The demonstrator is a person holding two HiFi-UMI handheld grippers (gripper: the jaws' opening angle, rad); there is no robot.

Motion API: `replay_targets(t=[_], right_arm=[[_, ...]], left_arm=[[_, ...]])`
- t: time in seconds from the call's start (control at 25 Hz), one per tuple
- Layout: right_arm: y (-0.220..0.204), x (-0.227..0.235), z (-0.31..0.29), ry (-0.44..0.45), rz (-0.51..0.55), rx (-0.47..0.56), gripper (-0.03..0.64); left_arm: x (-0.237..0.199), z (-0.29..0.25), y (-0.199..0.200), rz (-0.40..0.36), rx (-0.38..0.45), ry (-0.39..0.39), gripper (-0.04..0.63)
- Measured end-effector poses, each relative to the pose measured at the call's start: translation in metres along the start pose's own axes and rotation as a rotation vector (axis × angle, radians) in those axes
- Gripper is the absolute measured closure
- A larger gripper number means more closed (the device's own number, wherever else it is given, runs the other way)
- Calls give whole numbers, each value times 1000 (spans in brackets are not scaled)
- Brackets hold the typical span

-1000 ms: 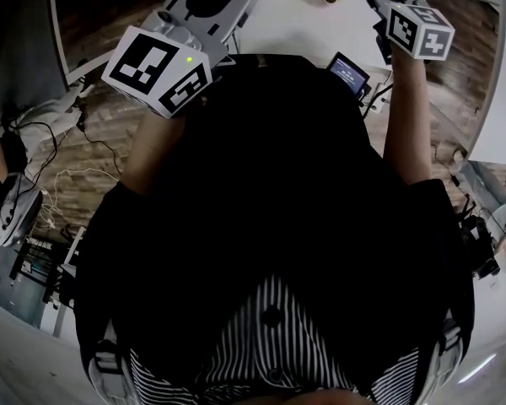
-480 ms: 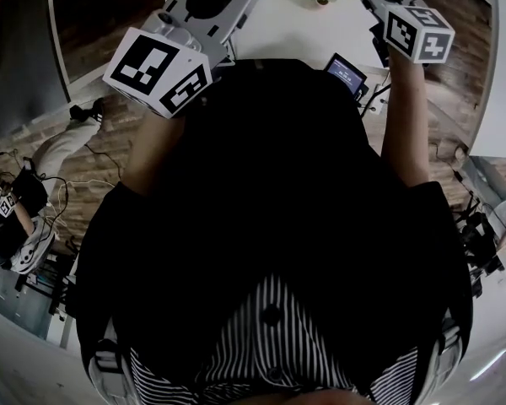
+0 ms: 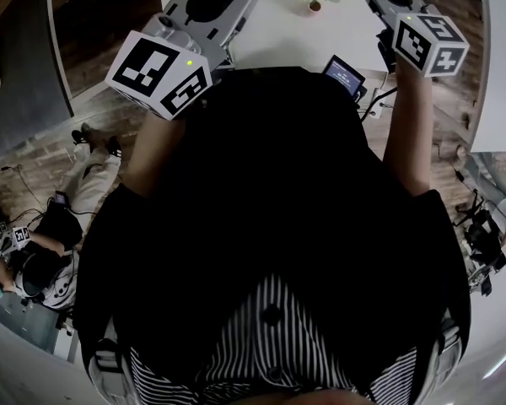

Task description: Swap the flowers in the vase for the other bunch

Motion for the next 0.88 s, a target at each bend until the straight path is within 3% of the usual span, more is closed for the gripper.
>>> replay_targets(t=[0.28,0.48,0.88], right_arm=[[16,-3,13,-8,35,48,551],[36,-27,24,34,36,87,553],[38,-42,21,119,99,39,554]], left_arm=[[-5,-2,-5,-3,22,-2,595],[-5,17,8,-7,44,10,595],[6,25,3,3,62,45,595]])
Point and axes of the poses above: the fingertips, and each gripper's own axes: z backward along the fingers, x to its right, y out of its top, the point moved 10 cm from there along z, backward along the fingers
